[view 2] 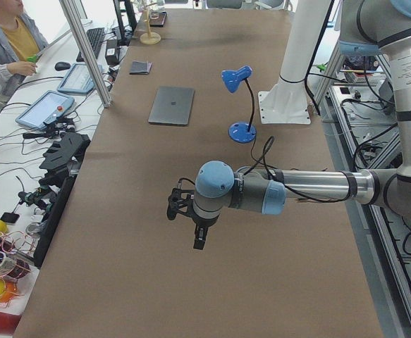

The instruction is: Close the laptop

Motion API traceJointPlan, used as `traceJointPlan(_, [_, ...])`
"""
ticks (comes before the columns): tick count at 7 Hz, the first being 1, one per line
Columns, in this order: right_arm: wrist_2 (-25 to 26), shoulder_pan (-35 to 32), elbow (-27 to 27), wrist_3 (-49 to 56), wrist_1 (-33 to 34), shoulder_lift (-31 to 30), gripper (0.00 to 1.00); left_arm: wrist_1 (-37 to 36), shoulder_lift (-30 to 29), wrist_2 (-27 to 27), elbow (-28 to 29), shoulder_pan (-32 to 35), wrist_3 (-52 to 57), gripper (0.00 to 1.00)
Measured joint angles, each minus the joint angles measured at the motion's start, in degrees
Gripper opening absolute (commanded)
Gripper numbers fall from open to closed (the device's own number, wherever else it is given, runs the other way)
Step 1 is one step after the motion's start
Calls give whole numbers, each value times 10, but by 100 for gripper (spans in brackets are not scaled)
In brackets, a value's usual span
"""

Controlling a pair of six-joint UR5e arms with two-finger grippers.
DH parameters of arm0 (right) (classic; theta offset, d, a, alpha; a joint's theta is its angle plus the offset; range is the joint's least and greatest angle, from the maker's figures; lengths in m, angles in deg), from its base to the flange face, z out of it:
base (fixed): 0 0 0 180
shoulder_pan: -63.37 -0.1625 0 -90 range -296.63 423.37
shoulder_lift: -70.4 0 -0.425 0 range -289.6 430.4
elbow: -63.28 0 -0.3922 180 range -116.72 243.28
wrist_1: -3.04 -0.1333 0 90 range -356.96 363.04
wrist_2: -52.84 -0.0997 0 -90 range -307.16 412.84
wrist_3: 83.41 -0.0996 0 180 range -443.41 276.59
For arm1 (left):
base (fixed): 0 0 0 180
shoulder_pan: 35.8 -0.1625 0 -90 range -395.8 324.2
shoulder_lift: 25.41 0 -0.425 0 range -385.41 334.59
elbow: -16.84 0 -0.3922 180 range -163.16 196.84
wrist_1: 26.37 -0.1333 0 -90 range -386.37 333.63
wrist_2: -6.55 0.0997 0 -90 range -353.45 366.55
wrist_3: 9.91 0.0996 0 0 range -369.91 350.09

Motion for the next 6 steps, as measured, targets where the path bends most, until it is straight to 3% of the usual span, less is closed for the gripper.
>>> traceJointPlan(6, [18,0,-5,12,-7,-21,100,-18,-38,3,-1,-17,-39,98])
